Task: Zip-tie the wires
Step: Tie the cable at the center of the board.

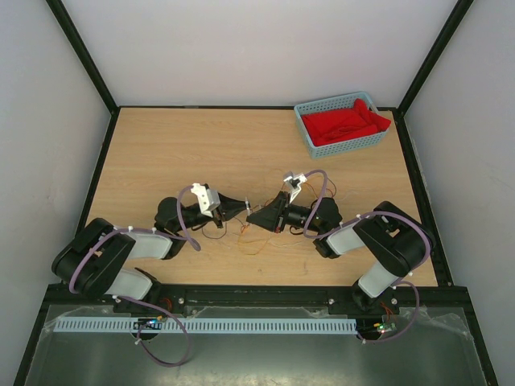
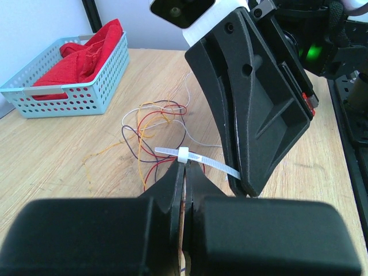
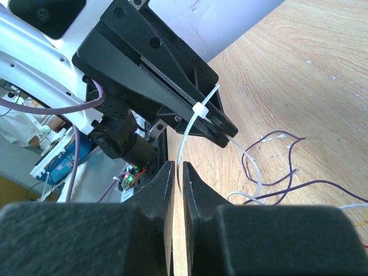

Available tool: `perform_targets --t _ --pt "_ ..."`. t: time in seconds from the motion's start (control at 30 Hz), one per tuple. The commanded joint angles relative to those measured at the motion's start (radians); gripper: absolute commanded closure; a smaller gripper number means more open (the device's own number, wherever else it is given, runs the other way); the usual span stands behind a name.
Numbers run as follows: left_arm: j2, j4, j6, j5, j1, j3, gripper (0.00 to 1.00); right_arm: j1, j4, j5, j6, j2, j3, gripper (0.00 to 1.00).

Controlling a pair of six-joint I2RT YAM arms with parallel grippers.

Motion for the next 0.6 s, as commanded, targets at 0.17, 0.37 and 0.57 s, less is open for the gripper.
perform_targets --t 0.17,0.37,0.57 --pt "0.012 0.042 0.004 -0.003 -0.005 0.009 1.0 -0.006 -0.019 0.007 -0.05 -0.046 0.002 0.69" --pt "0.022 0.042 0.009 0.001 -0.005 0.01 1.0 -0.006 -0.14 0.016 -0.154 -0.122 0.001 0.52" --pt "0.034 0.042 0.015 0.016 -0.006 0.012 1.0 -0.007 -0.315 0.051 -0.25 -0.218 0.019 0.44"
